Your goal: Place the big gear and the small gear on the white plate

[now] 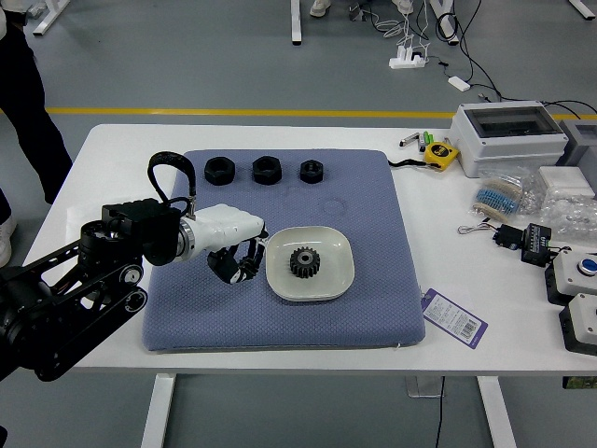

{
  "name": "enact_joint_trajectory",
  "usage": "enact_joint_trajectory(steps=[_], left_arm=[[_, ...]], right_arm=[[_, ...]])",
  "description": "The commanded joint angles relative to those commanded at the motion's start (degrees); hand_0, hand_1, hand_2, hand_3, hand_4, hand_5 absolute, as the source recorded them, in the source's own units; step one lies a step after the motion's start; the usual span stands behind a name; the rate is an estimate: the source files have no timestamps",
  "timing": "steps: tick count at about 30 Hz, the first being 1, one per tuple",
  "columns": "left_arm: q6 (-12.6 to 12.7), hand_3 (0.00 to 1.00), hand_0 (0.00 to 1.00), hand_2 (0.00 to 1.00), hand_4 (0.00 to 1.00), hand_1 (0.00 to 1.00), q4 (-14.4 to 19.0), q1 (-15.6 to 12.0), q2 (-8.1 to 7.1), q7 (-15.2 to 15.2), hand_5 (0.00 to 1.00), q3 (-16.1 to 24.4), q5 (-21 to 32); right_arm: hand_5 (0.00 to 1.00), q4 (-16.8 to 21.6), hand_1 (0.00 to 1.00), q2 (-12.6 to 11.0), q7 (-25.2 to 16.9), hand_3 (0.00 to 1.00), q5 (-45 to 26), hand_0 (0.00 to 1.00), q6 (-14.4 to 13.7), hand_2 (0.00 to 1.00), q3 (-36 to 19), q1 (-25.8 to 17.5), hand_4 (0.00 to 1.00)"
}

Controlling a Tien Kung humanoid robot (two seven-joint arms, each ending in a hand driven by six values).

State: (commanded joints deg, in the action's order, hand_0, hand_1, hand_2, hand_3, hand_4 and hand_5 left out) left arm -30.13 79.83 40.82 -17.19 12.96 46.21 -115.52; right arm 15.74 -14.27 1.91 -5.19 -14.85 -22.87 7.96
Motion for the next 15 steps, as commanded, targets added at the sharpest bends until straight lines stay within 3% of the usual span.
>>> enact_joint_trajectory(steps=[4,10,14,15], left_arm=[[0.0,0.440,0.289,0.388,0.606,0.343,-0.9,0.7,1.99,-0.1,0.002,0.5,0.6],[0.7,0.446,0.290,0.391,0.616,0.345,-4.0,1.5,6.50,-0.7,0.002,1.1,0.9],[1.6,0.446,0.290,0.391,0.616,0.345,-5.9,1.6,8.58,-1.5,0.002,1.3,1.0],[1.8,0.506,0.310,0.426,0.805,0.369,-6.2,1.6,8.81,-1.6,0.002,1.3,1.0]], right_arm=[[0.684,0.0,0.653,0.0,0.0,0.581,0.0,0.650,-0.1,0.729,0.0,0.0,0.846],[0.683,0.1,0.653,0.0,0.0,0.582,0.3,0.650,-0.1,0.729,-0.1,0.1,0.847],[0.683,0.1,0.653,-0.1,-0.1,0.582,0.0,0.650,-0.1,0.729,0.0,0.3,0.847],[0.684,0.1,0.653,-0.1,-0.1,0.581,0.0,0.650,-0.1,0.729,0.0,0.3,0.847]])
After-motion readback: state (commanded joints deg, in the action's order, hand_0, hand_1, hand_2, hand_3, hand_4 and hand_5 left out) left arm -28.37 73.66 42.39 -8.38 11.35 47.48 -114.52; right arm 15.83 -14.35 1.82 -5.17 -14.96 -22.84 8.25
